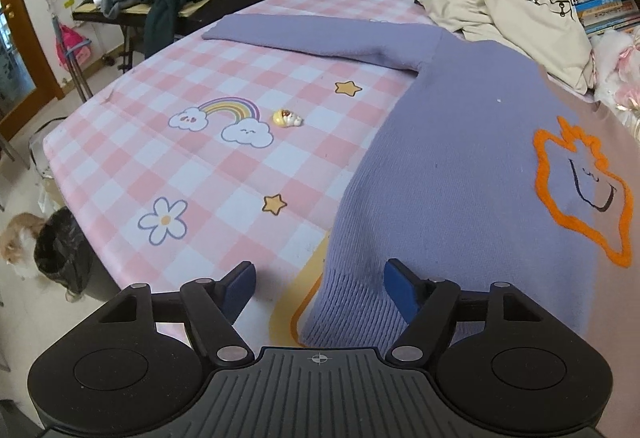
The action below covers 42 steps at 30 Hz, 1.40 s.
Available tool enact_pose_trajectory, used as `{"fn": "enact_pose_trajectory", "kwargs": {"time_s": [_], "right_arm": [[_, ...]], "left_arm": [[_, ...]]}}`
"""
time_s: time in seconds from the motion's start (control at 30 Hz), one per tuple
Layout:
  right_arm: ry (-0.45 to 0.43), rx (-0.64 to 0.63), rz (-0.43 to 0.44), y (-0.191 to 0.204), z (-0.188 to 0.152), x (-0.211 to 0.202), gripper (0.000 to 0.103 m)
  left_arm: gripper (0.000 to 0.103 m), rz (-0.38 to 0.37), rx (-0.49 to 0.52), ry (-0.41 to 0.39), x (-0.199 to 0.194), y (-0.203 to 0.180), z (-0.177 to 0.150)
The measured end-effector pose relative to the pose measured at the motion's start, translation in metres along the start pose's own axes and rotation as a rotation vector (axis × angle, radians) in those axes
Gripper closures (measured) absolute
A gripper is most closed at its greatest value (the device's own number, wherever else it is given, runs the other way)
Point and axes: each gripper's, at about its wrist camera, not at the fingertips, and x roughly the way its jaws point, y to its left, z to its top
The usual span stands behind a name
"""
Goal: Fold clothes
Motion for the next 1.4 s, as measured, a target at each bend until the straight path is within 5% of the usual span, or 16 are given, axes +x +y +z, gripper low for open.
{"fn": "enact_pose_trajectory", "kwargs": {"time_s": [0.33, 0.67, 1.13, 1.4], "right_arm": [[0.001, -0.026, -0.004, 0.002, 0.0, 0.001, 0.096], [-0.007, -0.049, -0.008, 0.006, -0.002, 0.0, 0.091], [-0.062, -0.055, -0.079, 0.017, -0.005, -0.016, 0.042], [-0.099, -0.028, -0.174, 0.034, 0.002, -0.013, 0.033]], "left_arm": [[0.028, 0.018, 0.026, -0.008, 0.002, -0.004, 0.004], [0.027, 0.017, 0.086, -0.115, -0.025, -0.024, 0.014], [0.019, -0.053, 0.101, -0.153, -0.025, -0.034, 0.034], [0.018, -0.138, 0.112, -0.151, -0.009, -0.027, 0.057]]}}
